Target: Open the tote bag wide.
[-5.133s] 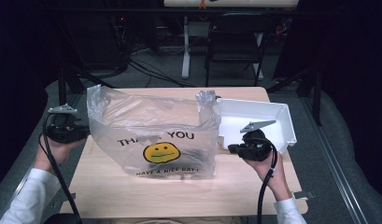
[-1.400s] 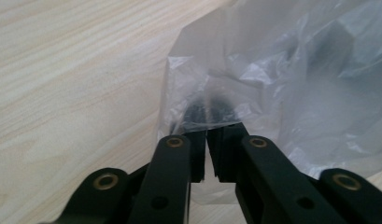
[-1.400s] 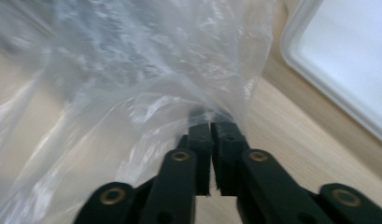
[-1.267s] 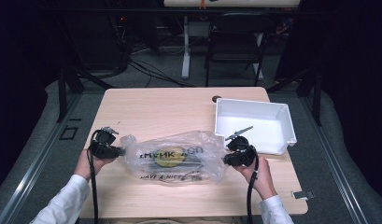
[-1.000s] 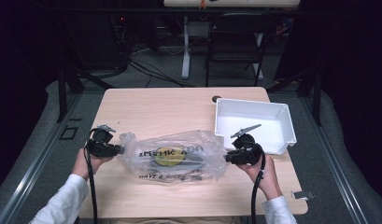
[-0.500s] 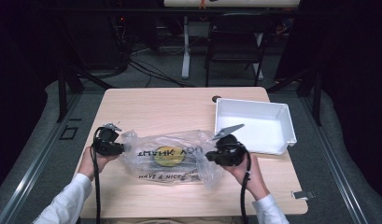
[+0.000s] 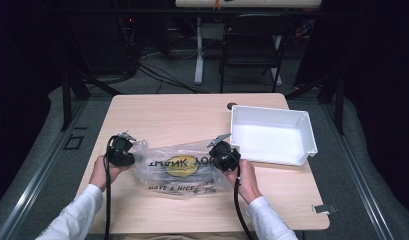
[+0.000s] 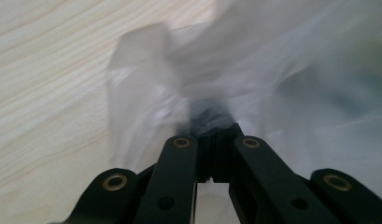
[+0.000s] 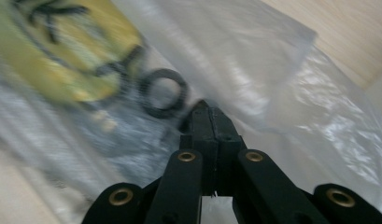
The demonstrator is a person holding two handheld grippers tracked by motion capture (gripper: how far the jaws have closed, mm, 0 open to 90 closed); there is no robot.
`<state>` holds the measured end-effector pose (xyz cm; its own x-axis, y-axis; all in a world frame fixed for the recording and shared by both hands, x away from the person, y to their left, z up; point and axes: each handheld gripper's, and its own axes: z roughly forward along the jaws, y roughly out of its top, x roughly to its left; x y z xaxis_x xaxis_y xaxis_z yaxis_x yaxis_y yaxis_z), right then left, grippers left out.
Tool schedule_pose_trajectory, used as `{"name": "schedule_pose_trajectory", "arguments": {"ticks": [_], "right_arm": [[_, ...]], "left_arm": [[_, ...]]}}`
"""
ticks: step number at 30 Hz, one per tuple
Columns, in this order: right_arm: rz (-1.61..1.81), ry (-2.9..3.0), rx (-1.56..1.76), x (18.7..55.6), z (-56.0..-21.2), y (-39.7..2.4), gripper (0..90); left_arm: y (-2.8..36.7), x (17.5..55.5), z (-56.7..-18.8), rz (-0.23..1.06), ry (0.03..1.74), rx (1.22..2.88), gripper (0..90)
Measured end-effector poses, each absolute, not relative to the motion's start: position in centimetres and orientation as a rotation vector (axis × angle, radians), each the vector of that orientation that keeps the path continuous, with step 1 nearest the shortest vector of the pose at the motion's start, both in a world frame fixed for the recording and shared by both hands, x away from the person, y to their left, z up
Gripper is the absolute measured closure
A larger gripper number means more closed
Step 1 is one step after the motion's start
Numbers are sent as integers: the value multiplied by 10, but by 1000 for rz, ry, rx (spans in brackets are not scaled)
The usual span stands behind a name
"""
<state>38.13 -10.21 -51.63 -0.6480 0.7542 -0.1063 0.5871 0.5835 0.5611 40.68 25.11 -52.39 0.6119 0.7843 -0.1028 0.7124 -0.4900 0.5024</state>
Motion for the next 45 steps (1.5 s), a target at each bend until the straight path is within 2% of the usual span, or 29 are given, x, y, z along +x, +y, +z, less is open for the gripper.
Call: {"name": "schedule_pose_trajectory", "arguments": {"ticks": [5,12,13,16,17,18,20,24,25,26,27,29,30,32,36,38,40,45], "right_arm": [[613,2460,1145,389,-527,-108,900],[571,2498,1175,391,-532,-111,900],[599,2517,1184,391,-529,-114,900],[674,2527,1194,389,-523,-117,900],[766,2510,1194,385,-516,-119,844],[766,2510,1194,385,-516,-119,844],[814,2522,1166,381,-507,-119,784],[950,2593,1051,372,-493,-110,625],[992,2638,992,369,-494,-99,505],[976,2685,961,369,-496,-95,466],[976,2685,961,369,-496,-95,466],[955,2694,939,369,-502,-88,377],[909,2711,927,370,-506,-85,374],[863,2717,909,370,-512,-82,423],[838,2716,888,367,-515,-83,778],[845,2718,904,367,-515,-85,900],[867,2737,923,367,-516,-89,900],[879,2778,970,362,-517,-95,900]], "left_arm": [[258,409,-528,216,1216,2360,900],[272,406,-525,184,1254,2331,896],[272,404,-522,183,1261,2311,830],[275,397,-513,175,1247,2292,791],[277,395,-510,171,1243,2278,747],[278,394,-509,168,1242,2267,747],[279,394,-508,155,1234,2257,731],[272,397,-513,113,1205,2285,744],[269,398,-514,110,1200,2290,747],[263,400,-516,101,1190,2293,755],[263,400,-516,101,1190,2293,756],[257,403,-516,104,1179,2293,762],[254,404,-517,107,1173,2306,773],[250,405,-519,105,1176,2310,791],[247,408,-524,104,1187,2324,834],[247,409,-526,106,1182,2333,859],[246,408,-527,103,1190,2327,892],[245,410,-528,122,1184,2334,900]]}}
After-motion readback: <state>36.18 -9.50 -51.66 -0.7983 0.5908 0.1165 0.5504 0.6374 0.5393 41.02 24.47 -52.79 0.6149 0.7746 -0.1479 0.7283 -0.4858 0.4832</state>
